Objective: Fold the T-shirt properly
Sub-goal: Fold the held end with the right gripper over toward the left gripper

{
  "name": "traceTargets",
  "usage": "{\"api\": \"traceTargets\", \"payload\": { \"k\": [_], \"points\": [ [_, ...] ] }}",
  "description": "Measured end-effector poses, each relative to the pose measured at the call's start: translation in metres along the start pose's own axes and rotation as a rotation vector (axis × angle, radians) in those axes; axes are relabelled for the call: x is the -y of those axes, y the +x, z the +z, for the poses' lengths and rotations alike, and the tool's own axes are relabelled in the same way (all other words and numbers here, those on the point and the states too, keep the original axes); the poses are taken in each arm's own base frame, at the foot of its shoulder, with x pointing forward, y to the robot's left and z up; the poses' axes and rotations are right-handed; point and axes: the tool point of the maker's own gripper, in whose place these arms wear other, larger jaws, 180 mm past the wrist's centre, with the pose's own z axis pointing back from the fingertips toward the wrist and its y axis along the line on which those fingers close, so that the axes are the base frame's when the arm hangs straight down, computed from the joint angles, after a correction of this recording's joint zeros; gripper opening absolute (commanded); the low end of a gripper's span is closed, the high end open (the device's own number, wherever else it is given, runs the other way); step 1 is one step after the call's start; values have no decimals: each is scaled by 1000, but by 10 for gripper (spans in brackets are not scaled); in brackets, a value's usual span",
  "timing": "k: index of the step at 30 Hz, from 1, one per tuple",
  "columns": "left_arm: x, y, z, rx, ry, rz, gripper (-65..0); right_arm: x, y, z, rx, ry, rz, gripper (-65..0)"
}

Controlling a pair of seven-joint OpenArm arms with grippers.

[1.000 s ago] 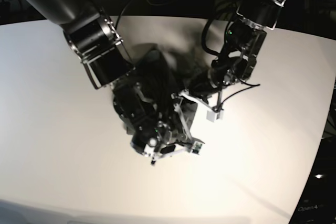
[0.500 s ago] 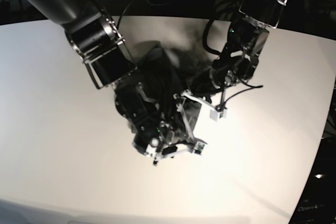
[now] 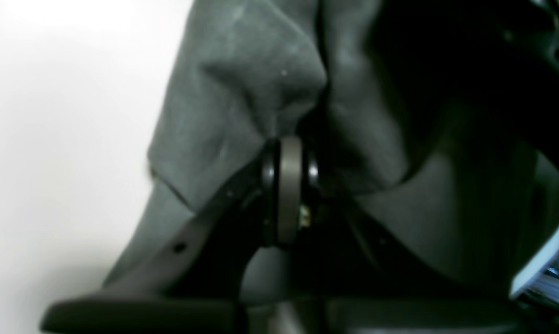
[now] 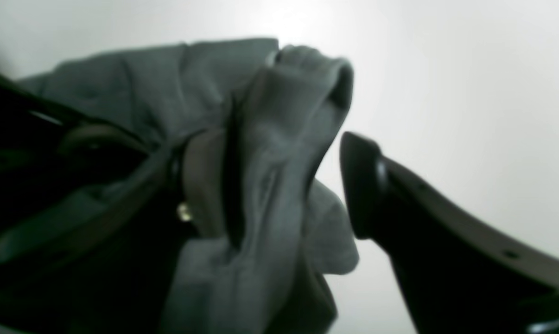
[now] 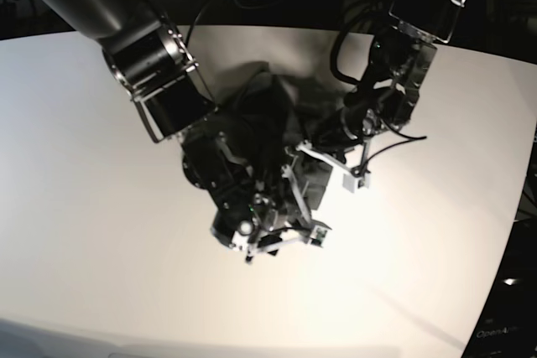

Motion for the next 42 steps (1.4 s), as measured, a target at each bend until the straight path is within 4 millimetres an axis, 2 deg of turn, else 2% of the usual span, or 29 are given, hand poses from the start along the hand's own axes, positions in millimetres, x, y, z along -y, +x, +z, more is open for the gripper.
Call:
{"api": "traceTargets", "payload": {
  "k": [5,23,32,35,39,42],
  "points": [
    [-12,6,8,24,38,-9,-622,-1,-4,0,-14,5,9,-213],
    [-13,8,8,29,42,-14,-623,-3,-3,-1,-12,8,9,-215],
    [-23,19,5,97,79,-28,-623,-14,15,-1,5,27,13,-216],
    [-25,20,3,108,82,-28,-623,-10,16,8,-11,2,23,-216],
    [-27,24,1,115,84,-28,-623,4,32,31,12,-68,45,-216],
    [-24,25,1,127,85,-28,-623,11,33,46,-6,-112,54,-216]
  ]
}}
